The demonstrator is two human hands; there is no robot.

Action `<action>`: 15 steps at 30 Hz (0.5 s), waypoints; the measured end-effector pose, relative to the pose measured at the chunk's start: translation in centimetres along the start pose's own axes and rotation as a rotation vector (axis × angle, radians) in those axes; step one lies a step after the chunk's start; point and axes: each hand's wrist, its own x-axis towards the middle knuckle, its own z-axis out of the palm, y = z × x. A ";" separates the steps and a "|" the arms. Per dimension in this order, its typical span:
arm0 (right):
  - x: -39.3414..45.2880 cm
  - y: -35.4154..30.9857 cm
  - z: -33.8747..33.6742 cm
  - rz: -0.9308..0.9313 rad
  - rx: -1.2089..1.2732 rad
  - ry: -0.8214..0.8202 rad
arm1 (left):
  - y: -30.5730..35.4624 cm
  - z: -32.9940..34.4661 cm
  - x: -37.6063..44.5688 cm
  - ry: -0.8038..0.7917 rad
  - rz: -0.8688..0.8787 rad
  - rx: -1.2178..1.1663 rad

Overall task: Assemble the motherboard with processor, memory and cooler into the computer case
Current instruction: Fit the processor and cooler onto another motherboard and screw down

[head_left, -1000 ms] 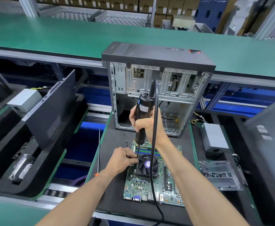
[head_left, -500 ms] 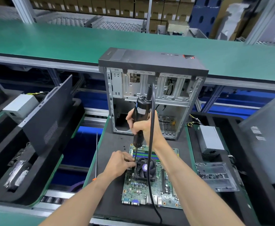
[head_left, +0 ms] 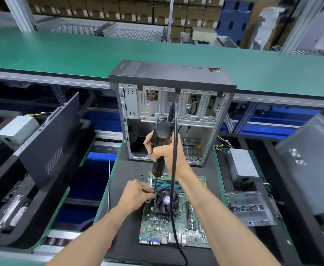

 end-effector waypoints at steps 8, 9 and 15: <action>-0.2 -0.3 -0.6 0.016 -0.010 0.040 | 0.1 0.3 -0.4 0.037 -0.029 -0.012; -0.4 -0.3 -0.6 0.015 -0.004 0.044 | 0.2 0.3 -0.5 0.033 -0.035 -0.015; -1.1 -1.6 -0.2 -0.022 0.010 0.052 | 0.1 0.1 -0.6 0.000 -0.043 0.007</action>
